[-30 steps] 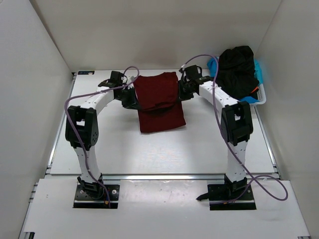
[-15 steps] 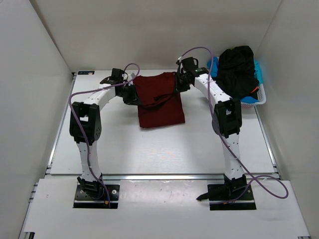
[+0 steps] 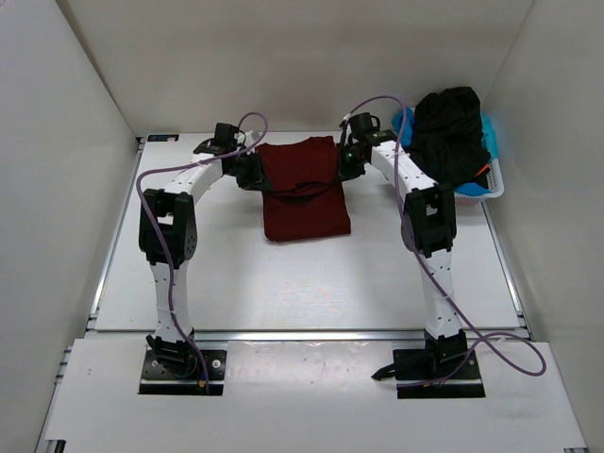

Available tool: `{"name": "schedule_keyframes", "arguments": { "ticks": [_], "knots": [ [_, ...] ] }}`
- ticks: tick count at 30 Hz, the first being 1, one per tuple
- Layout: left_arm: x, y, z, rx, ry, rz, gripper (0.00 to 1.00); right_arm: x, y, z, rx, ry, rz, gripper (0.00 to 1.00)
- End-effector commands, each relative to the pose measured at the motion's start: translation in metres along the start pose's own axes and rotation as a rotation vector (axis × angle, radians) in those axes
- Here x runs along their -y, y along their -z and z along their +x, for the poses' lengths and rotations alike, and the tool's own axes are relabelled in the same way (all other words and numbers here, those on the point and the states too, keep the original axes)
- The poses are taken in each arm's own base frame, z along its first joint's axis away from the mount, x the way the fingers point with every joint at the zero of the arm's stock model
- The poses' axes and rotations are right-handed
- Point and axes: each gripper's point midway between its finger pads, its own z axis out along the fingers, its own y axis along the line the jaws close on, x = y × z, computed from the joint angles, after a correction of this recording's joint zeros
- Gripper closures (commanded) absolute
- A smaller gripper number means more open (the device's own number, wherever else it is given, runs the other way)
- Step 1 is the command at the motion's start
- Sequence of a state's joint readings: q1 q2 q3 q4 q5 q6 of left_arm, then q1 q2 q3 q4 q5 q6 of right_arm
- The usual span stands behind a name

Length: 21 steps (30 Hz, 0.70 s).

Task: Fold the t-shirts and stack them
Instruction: Fold the folded rectangular tshirt in 1/3 of the way

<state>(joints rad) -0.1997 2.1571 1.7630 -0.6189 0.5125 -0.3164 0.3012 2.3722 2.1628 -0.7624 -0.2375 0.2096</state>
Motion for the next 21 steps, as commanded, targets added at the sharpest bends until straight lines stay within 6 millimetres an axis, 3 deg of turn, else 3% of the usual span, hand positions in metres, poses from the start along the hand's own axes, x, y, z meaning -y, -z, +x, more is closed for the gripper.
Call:
{"name": "schedule_keyframes", "arguments": {
  "ticks": [1,5,8,14,18,21],
  "knots": [
    [0.006,0.001,-0.009,0.022,-0.018,0.017,0.75,0.002,-0.005,-0.011,0.027,-0.01,-0.017,1.0],
    [-0.002,-0.002,-0.011,0.025,-0.014,-0.005,0.66,0.004,-0.008,-0.015,0.03,-0.019,-0.032,0.91],
    [-0.006,-0.005,-0.014,0.029,-0.012,-0.019,0.57,0.006,-0.011,-0.018,0.026,-0.044,-0.044,0.79],
    [-0.021,-0.001,-0.034,0.083,-0.023,-0.069,0.38,-0.001,0.004,-0.057,0.128,-0.011,-0.04,0.64],
    [-0.019,0.024,-0.064,0.168,-0.055,-0.099,0.3,-0.001,0.024,-0.075,0.185,0.008,-0.006,0.59],
    [-0.017,0.042,-0.073,0.195,-0.061,-0.094,0.29,0.004,0.03,-0.058,0.125,0.021,0.025,0.58]
  ]
}}
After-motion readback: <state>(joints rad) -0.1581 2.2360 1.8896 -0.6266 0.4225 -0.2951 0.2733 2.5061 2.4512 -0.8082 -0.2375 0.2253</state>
